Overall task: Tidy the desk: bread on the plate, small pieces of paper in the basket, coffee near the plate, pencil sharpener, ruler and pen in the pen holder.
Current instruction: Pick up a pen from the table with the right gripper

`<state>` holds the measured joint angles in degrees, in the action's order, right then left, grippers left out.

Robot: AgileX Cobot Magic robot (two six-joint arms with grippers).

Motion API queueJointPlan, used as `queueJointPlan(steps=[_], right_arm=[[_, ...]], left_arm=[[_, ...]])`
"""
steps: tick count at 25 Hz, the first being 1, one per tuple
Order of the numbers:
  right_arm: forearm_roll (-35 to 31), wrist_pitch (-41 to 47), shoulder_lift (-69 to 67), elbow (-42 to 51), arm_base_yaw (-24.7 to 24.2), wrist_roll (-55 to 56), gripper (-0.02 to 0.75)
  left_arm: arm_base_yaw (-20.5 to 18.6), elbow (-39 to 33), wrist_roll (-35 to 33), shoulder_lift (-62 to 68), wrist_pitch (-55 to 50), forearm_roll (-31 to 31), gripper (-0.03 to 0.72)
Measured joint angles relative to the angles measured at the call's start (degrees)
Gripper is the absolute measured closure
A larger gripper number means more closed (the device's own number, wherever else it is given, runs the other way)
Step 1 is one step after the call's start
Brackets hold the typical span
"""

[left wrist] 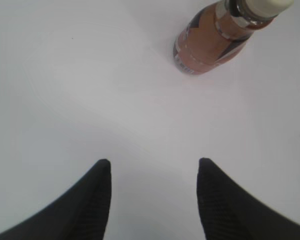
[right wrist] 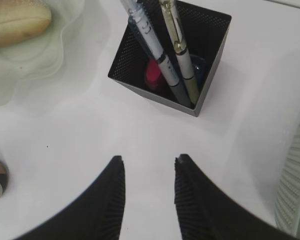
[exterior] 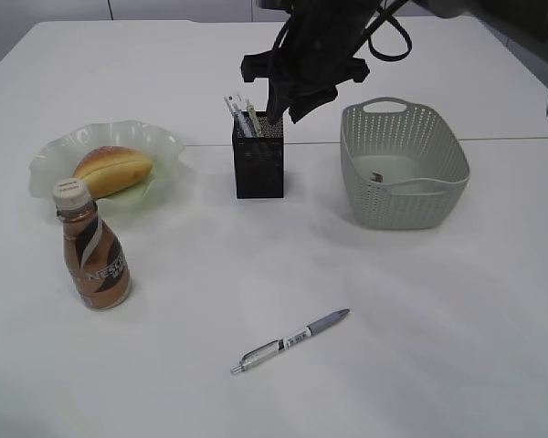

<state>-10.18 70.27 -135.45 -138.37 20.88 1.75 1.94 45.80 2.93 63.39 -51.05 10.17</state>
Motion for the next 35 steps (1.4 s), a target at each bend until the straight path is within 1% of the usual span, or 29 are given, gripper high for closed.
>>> queueJointPlan(steps=[6, 9, 11, 17, 26, 31, 35], right_arm=[[0.57, 1.04, 1.1, -0.22, 0.49, 0.74, 0.484], [3.91, 1.04, 3.81, 2.55, 1.9, 0.87, 0.484], [5.65, 1.04, 6.31, 7.23, 2.41, 0.87, 0.484], [6.12, 1.04, 14.04, 23.65, 3.76, 0.13, 0.484], [6.83, 0.64, 22.66, 43.88, 9.87, -6.9, 0.484], [7.26, 0.28, 27.61, 53.62, 10.59, -14.7, 0.484], [7.98, 0.02, 32.0, 59.16, 10.59, -25.67, 0.484]], left_arm=[[0.0, 0.0, 0.0, 0.0, 0.0, 0.0, 0.283], [0.0, 0.0, 0.0, 0.0, -0.24, 0.0, 0.283], [0.0, 0.0, 0.0, 0.0, -0.38, 0.0, 0.283], [0.0, 0.0, 0.0, 0.0, -0.52, 0.0, 0.283], [0.0, 0.0, 0.0, 0.0, -0.52, 0.0, 0.283], [0.0, 0.0, 0.0, 0.0, -0.52, 0.0, 0.283], [0.0, 0.0, 0.0, 0.0, -0.52, 0.0, 0.283]])
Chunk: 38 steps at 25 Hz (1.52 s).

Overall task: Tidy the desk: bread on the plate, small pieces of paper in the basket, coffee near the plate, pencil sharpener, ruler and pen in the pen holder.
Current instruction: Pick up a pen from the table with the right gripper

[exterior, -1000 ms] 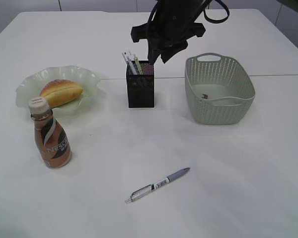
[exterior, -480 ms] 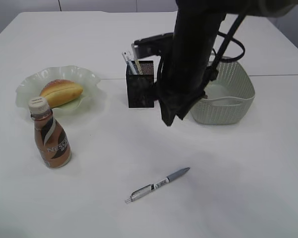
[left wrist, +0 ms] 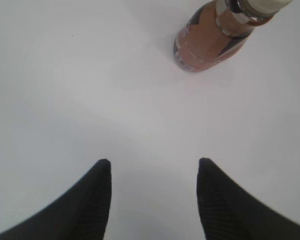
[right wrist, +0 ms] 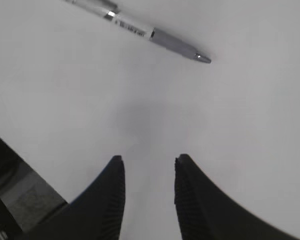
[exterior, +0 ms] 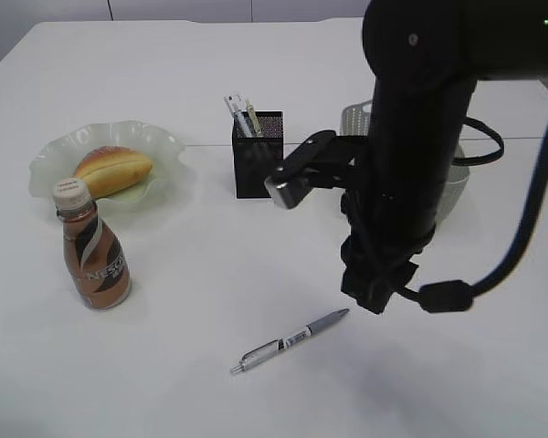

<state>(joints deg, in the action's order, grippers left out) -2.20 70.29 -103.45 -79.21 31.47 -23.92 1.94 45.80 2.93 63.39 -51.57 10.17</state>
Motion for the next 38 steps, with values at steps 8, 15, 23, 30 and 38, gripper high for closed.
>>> queueJointPlan(steps=[8, 15, 23, 30, 38], right_arm=[[-1.53, -1.27, 1.02, 1.82, 0.63, -22.97, 0.484], [0.68, -1.63, -0.54, 1.82, 1.09, -32.12, 0.484], [-8.6, -8.64, -1.43, 1.82, 1.13, -55.08, 0.439], [-17.14, -13.65, -5.67, 1.82, 1.13, -66.17, 0.426], [-17.68, -16.73, -9.48, 1.82, 1.13, -68.51, 0.426]], left_arm=[[0.0, 0.0, 0.0, 0.0, 0.24, 0.0, 0.284], [0.0, 0.0, 0.0, 0.0, 0.86, 0.0, 0.285], [0.0, 0.0, 0.0, 0.0, 1.97, 0.0, 0.286], [0.0, 0.0, 0.0, 0.0, 3.09, 0.0, 0.286], [0.0, 0.0, 0.0, 0.0, 3.26, 0.0, 0.286]])
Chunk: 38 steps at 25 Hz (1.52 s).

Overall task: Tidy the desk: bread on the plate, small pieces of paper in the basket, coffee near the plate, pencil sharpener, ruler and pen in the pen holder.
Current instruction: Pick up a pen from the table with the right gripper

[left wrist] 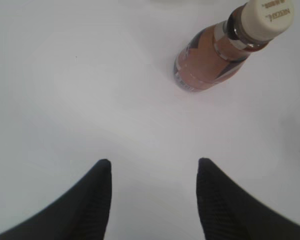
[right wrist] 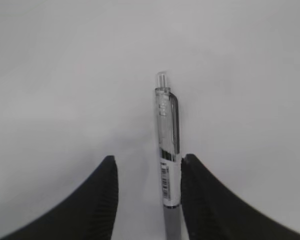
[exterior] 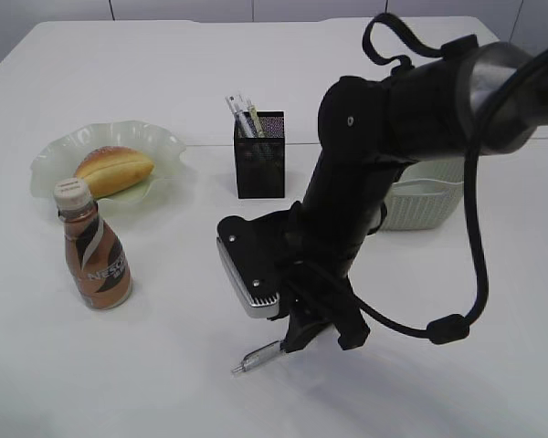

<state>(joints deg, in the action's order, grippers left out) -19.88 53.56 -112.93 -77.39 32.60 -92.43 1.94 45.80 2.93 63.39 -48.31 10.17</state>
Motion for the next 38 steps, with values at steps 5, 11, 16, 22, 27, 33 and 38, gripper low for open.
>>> queueJointPlan(steps=[5, 11, 16, 22, 27, 33, 38], right_arm=[[-0.1, -0.27, -2.27, 0.0, 0.0, -0.35, 0.426], [-0.1, -1.58, -3.45, 0.0, -0.36, -0.58, 0.425], [0.01, -2.37, -5.1, -0.38, -0.47, -0.58, 0.425], [0.1, -2.75, -7.14, -2.4, -0.47, -0.58, 0.424], [0.1, -2.98, -8.42, -2.96, -0.47, -0.58, 0.421], [0.1, -3.01, -8.88, -3.06, -0.47, -0.58, 0.421], [0.1, -3.11, -9.85, -3.05, -0.47, -0.58, 0.421]], left_arm=[[0.0, 0.0, 0.0, 0.0, 0.09, 0.0, 0.286], [0.0, 0.0, 0.0, 0.0, 0.09, 0.0, 0.286], [0.0, 0.0, 0.0, 0.0, 0.09, 0.0, 0.291], [0.0, 0.0, 0.0, 0.0, 0.09, 0.0, 0.296], [0.0, 0.0, 0.0, 0.0, 0.27, 0.0, 0.301], [0.0, 0.0, 0.0, 0.0, 1.55, 0.0, 0.302], [0.0, 0.0, 0.0, 0.0, 1.73, 0.0, 0.302]])
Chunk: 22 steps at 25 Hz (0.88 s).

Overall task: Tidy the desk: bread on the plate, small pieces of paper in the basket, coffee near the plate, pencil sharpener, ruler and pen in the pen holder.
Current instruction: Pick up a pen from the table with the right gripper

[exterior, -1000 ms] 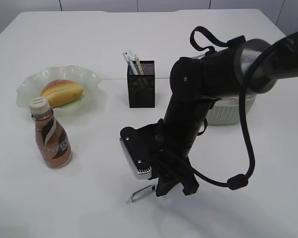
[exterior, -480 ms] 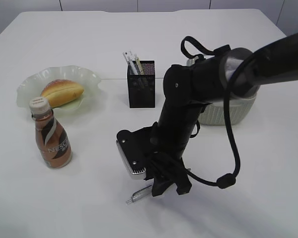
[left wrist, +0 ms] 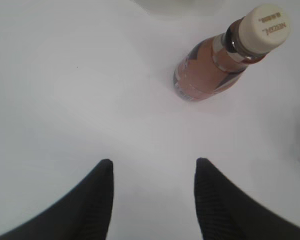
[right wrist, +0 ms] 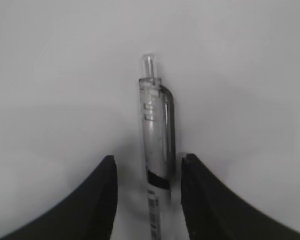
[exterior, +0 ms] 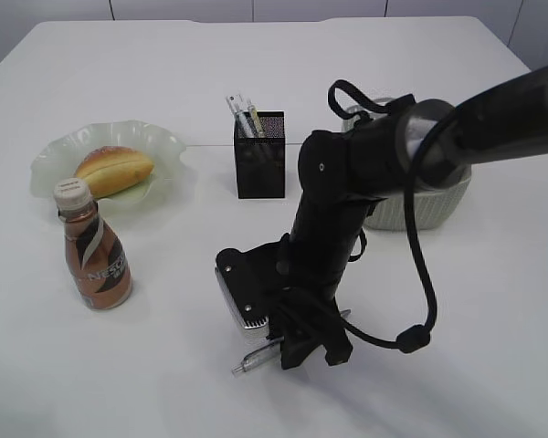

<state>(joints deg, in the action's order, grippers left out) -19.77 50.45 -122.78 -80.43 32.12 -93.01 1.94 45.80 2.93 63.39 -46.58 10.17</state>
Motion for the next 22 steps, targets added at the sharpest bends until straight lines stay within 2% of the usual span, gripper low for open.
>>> queueJointPlan(steps=[7, 15, 22], right_arm=[[0.0, 0.0, -0.46, -0.04, 0.0, 0.0, 0.425], [2.3, -0.11, -0.53, -0.13, 0.0, 2.25, 0.568], [3.3, -0.11, -0.53, -0.28, 0.0, 3.73, 0.585]], left_arm=[[0.0, 0.0, 0.0, 0.0, 0.24, 0.0, 0.302], [0.0, 0.0, 0.0, 0.13, 0.59, 0.0, 0.302], [0.0, 0.0, 0.0, 0.57, 0.85, 0.0, 0.302]])
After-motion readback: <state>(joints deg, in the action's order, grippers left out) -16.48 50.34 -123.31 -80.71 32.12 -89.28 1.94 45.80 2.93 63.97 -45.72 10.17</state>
